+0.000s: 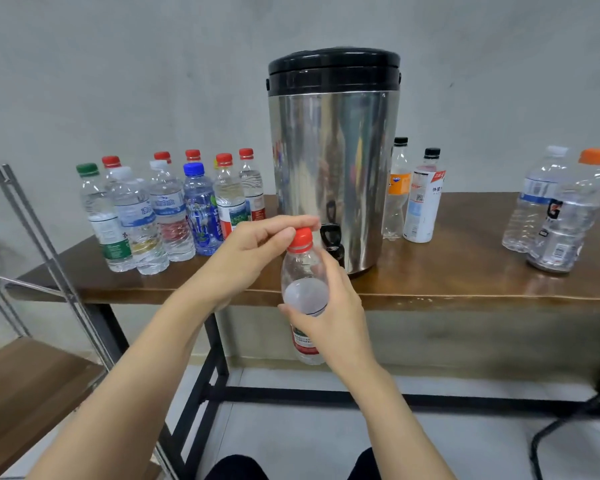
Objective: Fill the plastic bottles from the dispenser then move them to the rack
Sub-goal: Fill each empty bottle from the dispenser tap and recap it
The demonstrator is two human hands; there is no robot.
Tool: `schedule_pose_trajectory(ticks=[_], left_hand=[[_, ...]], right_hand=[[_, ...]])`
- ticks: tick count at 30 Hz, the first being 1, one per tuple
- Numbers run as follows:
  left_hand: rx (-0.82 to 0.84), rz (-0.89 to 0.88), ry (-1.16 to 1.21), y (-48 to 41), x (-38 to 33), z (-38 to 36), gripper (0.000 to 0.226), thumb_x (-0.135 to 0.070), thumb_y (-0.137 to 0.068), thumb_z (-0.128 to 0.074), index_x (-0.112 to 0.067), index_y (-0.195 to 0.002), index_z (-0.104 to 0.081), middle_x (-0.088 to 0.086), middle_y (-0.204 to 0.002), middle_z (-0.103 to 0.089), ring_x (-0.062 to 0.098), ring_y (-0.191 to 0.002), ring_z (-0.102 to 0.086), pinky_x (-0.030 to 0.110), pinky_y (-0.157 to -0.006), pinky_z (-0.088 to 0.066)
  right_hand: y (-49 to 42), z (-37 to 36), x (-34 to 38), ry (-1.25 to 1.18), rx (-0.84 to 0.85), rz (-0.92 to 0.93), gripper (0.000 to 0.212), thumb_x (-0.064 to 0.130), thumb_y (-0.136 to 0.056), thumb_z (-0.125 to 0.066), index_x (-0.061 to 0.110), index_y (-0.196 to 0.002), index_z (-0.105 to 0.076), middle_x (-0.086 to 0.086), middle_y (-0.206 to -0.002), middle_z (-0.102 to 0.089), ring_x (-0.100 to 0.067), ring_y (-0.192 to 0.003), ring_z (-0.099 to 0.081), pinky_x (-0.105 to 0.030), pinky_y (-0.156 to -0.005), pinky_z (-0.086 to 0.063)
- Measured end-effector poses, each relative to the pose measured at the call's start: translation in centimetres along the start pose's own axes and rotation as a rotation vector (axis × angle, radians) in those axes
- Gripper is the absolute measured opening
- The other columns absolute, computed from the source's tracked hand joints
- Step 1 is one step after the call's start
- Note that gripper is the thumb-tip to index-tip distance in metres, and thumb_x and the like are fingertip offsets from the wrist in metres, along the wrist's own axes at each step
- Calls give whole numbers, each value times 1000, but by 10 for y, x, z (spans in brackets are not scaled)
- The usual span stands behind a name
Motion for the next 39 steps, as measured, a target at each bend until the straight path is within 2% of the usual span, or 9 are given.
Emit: schedule_pose_trajectory(ticks=[4,10,13,16,19,24,30,36,39], left_hand=[[-112,46,158,3,14,-1,27,-16,-94,-56,-14,-118,-69,-4,-116,-72,10,-111,-65,22,-94,-51],[-390,80,194,3,31,-13,21,-8,-85,-71,-19,-103,-75,9,-106,-68,4,-88,-66,18,-82,-52],[-528,33,71,5,38,-18,16,-20,-82,-76,-30,-94,-76,-2,-98,-63,6,-93,-62,25,-87,-53],[-369,20,104,6,41,-17,22,-24,-95,-59,-25,-114,-71,-6,-114,-65,0,-109,-59,22,-92,-49],[-200,81,368,6,44,-10,36,-27,-93,-53,-19,-126,-64,-3,-128,-66,11,-122,-59,27,-101,-48],[-399,96,367,4,46,-5,28,-23,-75,-72,-20,-103,-76,-7,-97,-72,9,-93,-66,22,-81,-53],[-243,114,312,6,52,0,31,-24,-96,-53,-14,-122,-67,-2,-125,-68,16,-122,-59,34,-102,-47],[-430,217,361,5,55,8,23,-20,-77,-75,-19,-100,-77,0,-101,-76,12,-95,-70,22,-82,-52],[-537,237,476,4,57,11,30,-27,-67,-78,-18,-96,-77,1,-99,-76,13,-98,-68,24,-87,-53]], right_hand=[[4,-9,-5,29,16,-18,90,36,-73,-84,45,-145,-31,24,-139,-46,1,-126,-46,-32,-99,-47],[9,-18,-6,241,36,-18,93,46,-78,-78,44,-150,-19,17,-141,-43,-10,-124,-50,-41,-90,-52],[8,-24,-5,243,57,-20,95,49,-77,-78,47,-149,-17,18,-143,-42,-10,-125,-50,-43,-92,-53],[5,-24,-7,158,63,-65,95,50,-73,-80,49,-148,-21,21,-140,-46,-7,-125,-49,-42,-96,-51],[2,-21,-9,63,64,-87,94,46,-70,-83,49,-145,-27,22,-135,-51,-3,-122,-50,-38,-98,-50],[3,-27,-4,78,92,-66,94,48,-70,-82,50,-145,-26,23,-137,-50,-3,-123,-50,-38,-98,-51],[0,-27,-7,64,105,-94,92,47,-69,-82,50,-144,-29,24,-137,-50,-1,-121,-51,-41,-98,-51],[1,-36,-5,182,125,-63,93,52,-73,-79,48,-147,-23,22,-141,-45,-5,-125,-49,-40,-97,-51],[-1,-40,-4,234,135,-63,92,53,-75,-77,47,-147,-20,20,-140,-44,-9,-124,-51,-39,-94,-50]])
Point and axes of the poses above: each hand's wrist, its own y-axis away from the middle knuckle, its own z-axis out of the back of the hand, x = y × z, the point moved 2 cm from there along -y, towards the middle knuckle
